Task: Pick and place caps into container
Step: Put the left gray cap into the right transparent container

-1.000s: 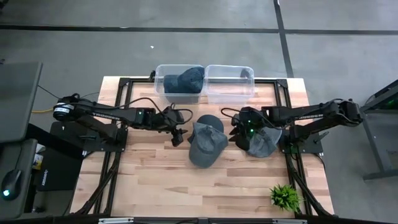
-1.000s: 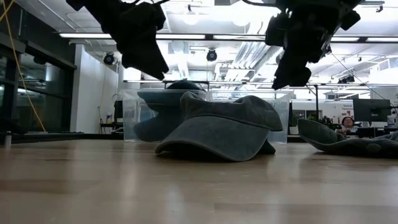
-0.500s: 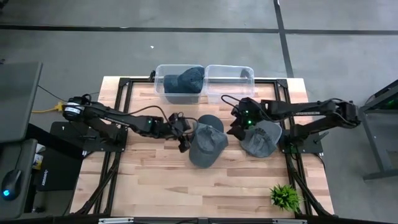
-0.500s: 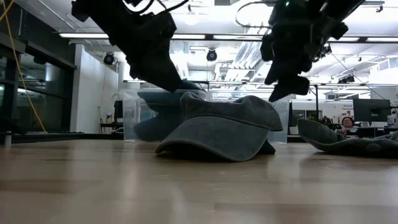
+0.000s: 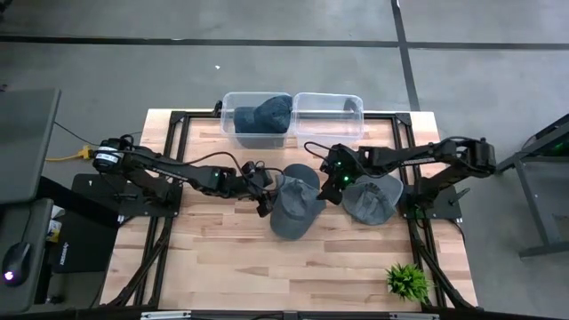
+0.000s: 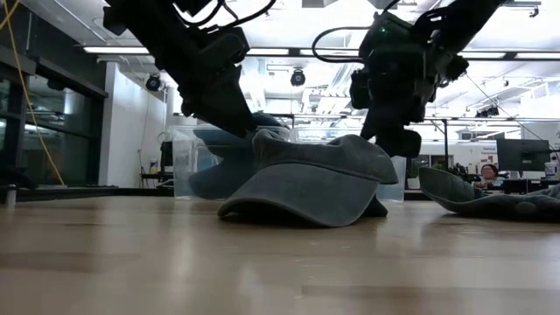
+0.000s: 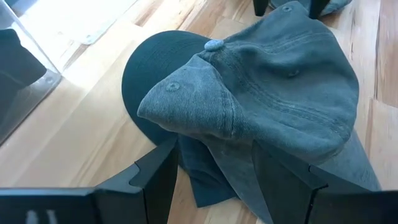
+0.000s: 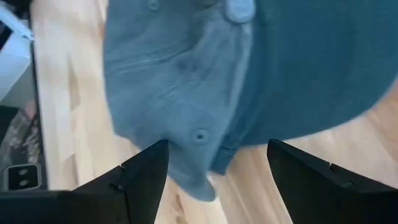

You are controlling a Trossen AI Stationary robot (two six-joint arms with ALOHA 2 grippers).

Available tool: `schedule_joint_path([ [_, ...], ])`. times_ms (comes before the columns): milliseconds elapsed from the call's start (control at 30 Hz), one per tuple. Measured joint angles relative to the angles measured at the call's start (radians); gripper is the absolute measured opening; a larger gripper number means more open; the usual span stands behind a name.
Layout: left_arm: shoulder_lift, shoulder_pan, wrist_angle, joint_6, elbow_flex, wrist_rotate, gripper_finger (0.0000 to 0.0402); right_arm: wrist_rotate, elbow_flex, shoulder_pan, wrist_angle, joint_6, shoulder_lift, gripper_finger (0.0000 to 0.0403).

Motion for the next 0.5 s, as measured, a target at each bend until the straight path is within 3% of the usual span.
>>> schedule_joint_path([
  [500, 0.000, 0.000, 0.001, -0.022, 0.000, -0.004, 0.0201, -0.114, 0.000, 0.042, 0.076, 0.019, 0.000, 0.0267],
])
